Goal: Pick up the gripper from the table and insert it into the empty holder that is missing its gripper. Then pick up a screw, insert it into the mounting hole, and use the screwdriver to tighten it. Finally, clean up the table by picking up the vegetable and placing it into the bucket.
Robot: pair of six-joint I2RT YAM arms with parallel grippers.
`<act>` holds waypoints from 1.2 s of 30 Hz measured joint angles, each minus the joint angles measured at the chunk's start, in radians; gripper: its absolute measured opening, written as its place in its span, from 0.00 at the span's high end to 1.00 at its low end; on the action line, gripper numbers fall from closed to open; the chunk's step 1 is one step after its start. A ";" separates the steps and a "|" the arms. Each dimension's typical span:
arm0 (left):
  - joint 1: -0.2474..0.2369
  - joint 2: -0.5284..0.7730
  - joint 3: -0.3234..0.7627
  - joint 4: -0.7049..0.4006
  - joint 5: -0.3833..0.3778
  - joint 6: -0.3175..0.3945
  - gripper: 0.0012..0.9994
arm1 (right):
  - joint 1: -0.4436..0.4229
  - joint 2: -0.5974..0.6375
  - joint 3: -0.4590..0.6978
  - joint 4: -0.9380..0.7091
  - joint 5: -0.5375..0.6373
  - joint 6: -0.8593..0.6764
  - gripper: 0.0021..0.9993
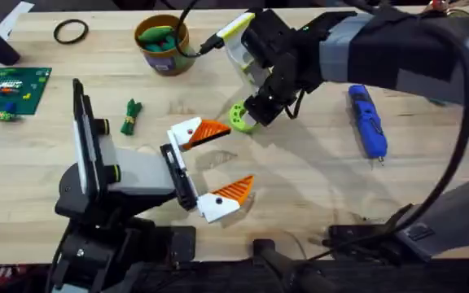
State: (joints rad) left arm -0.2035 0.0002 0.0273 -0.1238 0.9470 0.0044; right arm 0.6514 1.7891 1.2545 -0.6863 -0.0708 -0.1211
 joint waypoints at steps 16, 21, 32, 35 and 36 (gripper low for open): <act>0.000 0.000 0.000 0.000 0.000 0.001 0.01 | -0.001 0.033 0.020 -0.015 0.003 0.000 0.91; 0.000 0.000 0.000 0.000 0.000 0.010 0.01 | -0.001 0.033 0.020 -0.020 0.003 0.000 0.91; 0.000 0.000 0.000 0.000 0.000 0.015 0.01 | -0.001 0.033 0.021 -0.021 0.003 -0.003 0.91; 0.000 0.000 0.000 0.000 0.000 0.015 0.01 | -0.001 0.033 0.021 -0.021 0.003 -0.003 0.92; 0.000 0.000 0.000 0.000 0.000 0.015 0.01 | -0.001 0.033 0.021 -0.021 0.003 -0.004 0.95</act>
State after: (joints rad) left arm -0.2035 0.0002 0.0273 -0.1234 0.9470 0.0196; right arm 0.6506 1.8217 1.2755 -0.7071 -0.0675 -0.1253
